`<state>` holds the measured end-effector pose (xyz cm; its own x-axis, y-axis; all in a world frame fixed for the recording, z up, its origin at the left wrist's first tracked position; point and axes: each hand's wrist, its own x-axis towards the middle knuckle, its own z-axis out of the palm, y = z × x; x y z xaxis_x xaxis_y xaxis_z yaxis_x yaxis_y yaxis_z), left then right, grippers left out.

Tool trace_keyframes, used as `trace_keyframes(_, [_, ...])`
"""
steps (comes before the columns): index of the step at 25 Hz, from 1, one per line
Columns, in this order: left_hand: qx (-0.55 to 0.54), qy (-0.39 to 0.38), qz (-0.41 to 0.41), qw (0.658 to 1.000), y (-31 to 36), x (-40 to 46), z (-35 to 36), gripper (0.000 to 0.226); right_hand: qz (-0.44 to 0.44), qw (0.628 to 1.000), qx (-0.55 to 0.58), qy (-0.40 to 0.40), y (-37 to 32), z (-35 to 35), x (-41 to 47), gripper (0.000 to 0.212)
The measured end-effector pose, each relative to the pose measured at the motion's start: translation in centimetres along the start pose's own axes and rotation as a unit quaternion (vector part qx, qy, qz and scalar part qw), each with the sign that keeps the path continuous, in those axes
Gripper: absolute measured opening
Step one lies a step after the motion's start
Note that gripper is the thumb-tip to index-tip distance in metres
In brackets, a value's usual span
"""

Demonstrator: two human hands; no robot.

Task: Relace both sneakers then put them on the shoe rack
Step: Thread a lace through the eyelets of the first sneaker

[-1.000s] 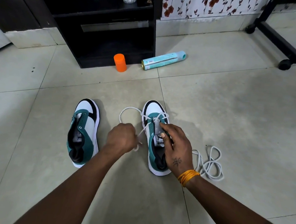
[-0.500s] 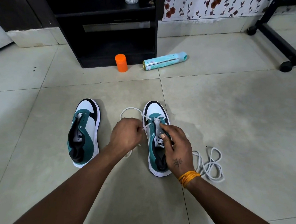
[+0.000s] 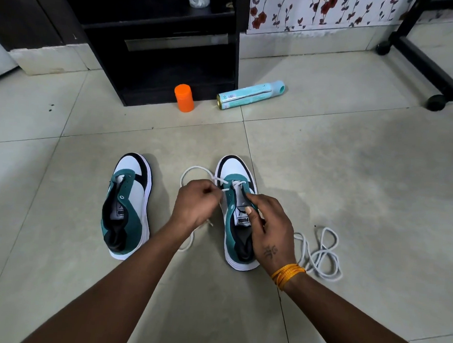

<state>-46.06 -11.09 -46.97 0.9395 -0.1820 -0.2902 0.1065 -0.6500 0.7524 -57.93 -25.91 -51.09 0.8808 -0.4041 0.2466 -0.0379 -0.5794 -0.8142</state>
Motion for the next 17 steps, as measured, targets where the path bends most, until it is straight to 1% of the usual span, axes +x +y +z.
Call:
trace_keyframes(1, [-0.052,0.014,-0.037,0.998,0.4,0.2,0.2,0.026,-0.004,1.0,-0.009,0.002,0.0,-0.1,0.2,0.028])
trace_keyframes(2, [-0.077,0.035,-0.062,0.994,0.8,0.5,0.4,0.034,-0.006,1.0,-0.019,0.003,0.0,-0.1,0.3,0.027])
trace_keyframes(3, [-0.076,0.062,-0.073,0.993,1.3,0.8,0.7,0.042,-0.006,1.0,-0.028,0.003,-0.1,-0.1,0.3,0.027])
trace_keyframes(4, [-0.069,0.082,-0.077,0.991,1.9,1.1,0.9,0.044,-0.003,0.999,-0.033,0.003,-0.2,-0.1,0.3,0.027])
trace_keyframes(5, [-0.082,0.095,-0.081,0.989,2.3,1.4,1.2,0.042,0.001,0.999,-0.035,0.003,-0.3,0.0,0.3,0.027])
trace_keyframes(8, [-0.197,0.109,-0.09,0.97,3.1,1.9,2.0,0.021,-0.002,0.999,-0.041,-0.004,-0.2,-0.1,0.2,0.027])
trace_keyframes(10, [-0.253,0.107,-0.098,0.957,3.0,2.0,2.1,0.02,-0.007,0.999,-0.05,-0.008,0.1,-0.2,0.3,0.026])
trace_keyframes(12, [-0.366,0.071,-0.116,0.921,2.9,1.5,1.9,0.021,-0.007,0.998,-0.056,-0.004,0.2,-0.3,0.3,0.026])
trace_keyframes(13, [-0.403,0.054,-0.122,0.905,3.0,1.1,1.6,0.021,-0.007,0.998,-0.056,-0.004,0.1,-0.3,0.2,0.026])
trace_keyframes(14, [-0.421,0.045,-0.121,0.898,3.0,0.8,1.4,0.021,-0.008,0.998,-0.057,-0.006,0.1,-0.2,0.2,0.026])
trace_keyframes(17, [-0.411,0.033,-0.096,0.906,3.1,0.5,0.9,0.018,-0.006,0.997,-0.073,-0.012,-0.1,-0.1,0.3,0.026])
